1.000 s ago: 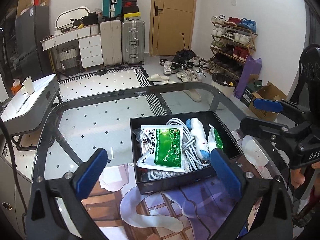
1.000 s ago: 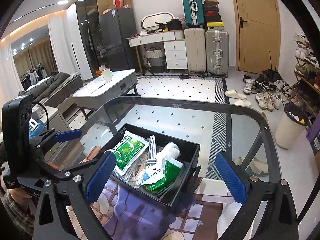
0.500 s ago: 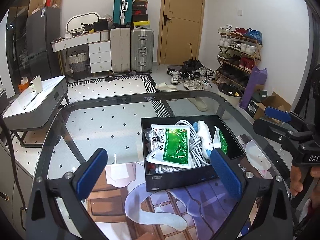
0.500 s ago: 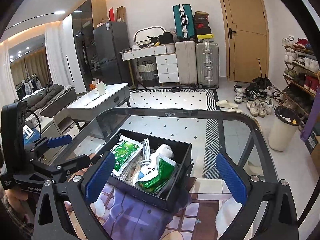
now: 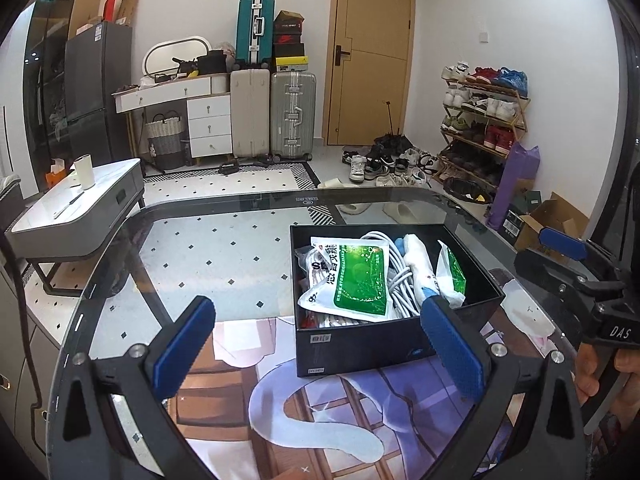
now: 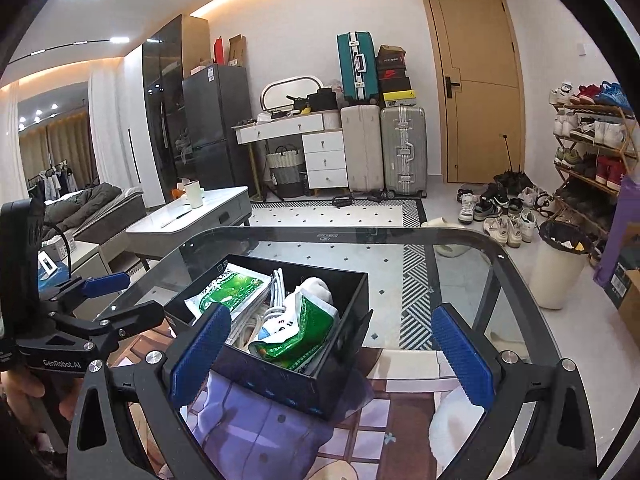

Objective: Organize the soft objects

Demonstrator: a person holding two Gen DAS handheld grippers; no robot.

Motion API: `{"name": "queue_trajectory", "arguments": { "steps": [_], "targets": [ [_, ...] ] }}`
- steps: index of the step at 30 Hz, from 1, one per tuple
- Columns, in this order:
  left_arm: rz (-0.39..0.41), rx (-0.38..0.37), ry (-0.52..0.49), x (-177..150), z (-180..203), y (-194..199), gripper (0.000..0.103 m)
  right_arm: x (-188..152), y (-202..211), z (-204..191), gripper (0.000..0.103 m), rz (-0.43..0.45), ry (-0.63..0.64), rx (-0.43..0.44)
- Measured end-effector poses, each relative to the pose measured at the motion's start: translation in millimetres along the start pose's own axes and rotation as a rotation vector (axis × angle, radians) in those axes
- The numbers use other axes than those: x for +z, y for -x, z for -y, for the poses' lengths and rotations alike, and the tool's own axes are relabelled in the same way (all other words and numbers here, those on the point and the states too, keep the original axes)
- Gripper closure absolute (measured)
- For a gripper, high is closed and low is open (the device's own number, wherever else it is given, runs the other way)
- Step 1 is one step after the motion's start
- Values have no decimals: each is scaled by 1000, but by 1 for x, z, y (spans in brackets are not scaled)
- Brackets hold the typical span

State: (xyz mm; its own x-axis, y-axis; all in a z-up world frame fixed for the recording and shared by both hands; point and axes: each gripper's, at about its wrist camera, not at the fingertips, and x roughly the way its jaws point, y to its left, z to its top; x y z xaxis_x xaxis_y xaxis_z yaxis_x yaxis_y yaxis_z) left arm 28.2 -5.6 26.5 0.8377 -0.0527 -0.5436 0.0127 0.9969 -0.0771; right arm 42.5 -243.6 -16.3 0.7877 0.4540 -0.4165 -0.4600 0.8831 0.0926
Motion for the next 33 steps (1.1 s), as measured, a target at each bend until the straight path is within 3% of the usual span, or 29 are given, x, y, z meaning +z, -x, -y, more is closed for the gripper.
{"name": "queue_trajectory", "arguments": {
  "steps": [10,33],
  "targets": [
    [47,-5,12,-11,-1,-5,0,-15,1,-1,1,28,21,-1],
    [73,6,-9,-22,2,-9,0,-30,-3,-8,1,42,51,-3]
  ]
}}
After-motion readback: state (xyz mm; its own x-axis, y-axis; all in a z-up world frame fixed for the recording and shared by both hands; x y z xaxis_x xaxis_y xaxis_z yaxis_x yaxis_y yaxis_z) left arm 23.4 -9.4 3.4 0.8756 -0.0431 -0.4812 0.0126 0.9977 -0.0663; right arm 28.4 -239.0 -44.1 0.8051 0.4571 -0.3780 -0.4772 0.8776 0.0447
